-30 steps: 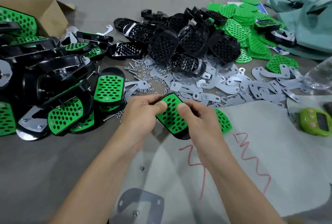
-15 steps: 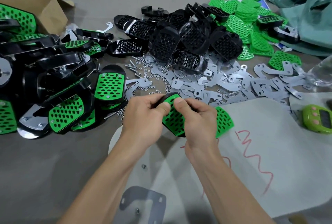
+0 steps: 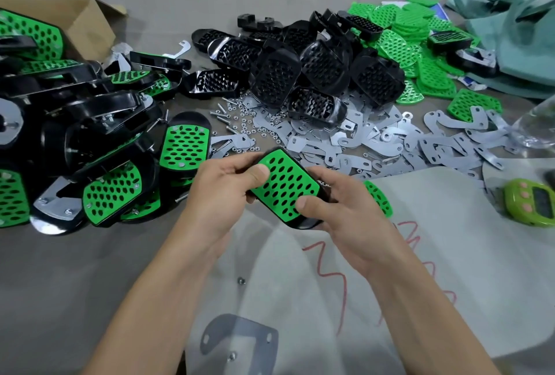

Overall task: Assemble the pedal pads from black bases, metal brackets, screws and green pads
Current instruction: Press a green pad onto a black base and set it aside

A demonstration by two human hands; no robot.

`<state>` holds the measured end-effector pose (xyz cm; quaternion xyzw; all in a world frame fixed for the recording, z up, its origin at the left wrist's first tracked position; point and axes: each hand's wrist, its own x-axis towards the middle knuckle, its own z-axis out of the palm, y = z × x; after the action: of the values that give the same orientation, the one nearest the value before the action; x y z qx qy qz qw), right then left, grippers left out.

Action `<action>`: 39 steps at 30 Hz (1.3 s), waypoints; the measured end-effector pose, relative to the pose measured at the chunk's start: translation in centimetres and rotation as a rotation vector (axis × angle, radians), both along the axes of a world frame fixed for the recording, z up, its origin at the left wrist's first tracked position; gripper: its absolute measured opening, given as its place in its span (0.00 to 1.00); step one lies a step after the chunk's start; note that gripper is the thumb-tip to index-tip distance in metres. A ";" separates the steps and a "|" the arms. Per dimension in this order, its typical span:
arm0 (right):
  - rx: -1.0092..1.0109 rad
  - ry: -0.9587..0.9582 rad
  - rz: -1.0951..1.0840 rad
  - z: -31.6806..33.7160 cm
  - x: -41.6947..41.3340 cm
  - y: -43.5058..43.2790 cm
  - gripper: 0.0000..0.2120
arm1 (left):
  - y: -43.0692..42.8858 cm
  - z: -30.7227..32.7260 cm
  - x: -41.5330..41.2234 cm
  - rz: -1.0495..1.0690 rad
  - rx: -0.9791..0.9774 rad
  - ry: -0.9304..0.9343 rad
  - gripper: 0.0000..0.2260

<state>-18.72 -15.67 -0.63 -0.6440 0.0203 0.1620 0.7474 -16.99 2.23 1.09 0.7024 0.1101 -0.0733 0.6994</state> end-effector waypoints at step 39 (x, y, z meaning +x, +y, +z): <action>-0.174 -0.043 0.081 1.9 0.5 -0.7 0.16 | 0.7 1.2 1.0 -0.255 0.015 -0.047 0.02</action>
<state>-18.20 -16.39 1.30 -0.7101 -0.0076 0.1760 0.6817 -16.02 2.97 2.30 0.7175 0.0042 -0.1441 0.6814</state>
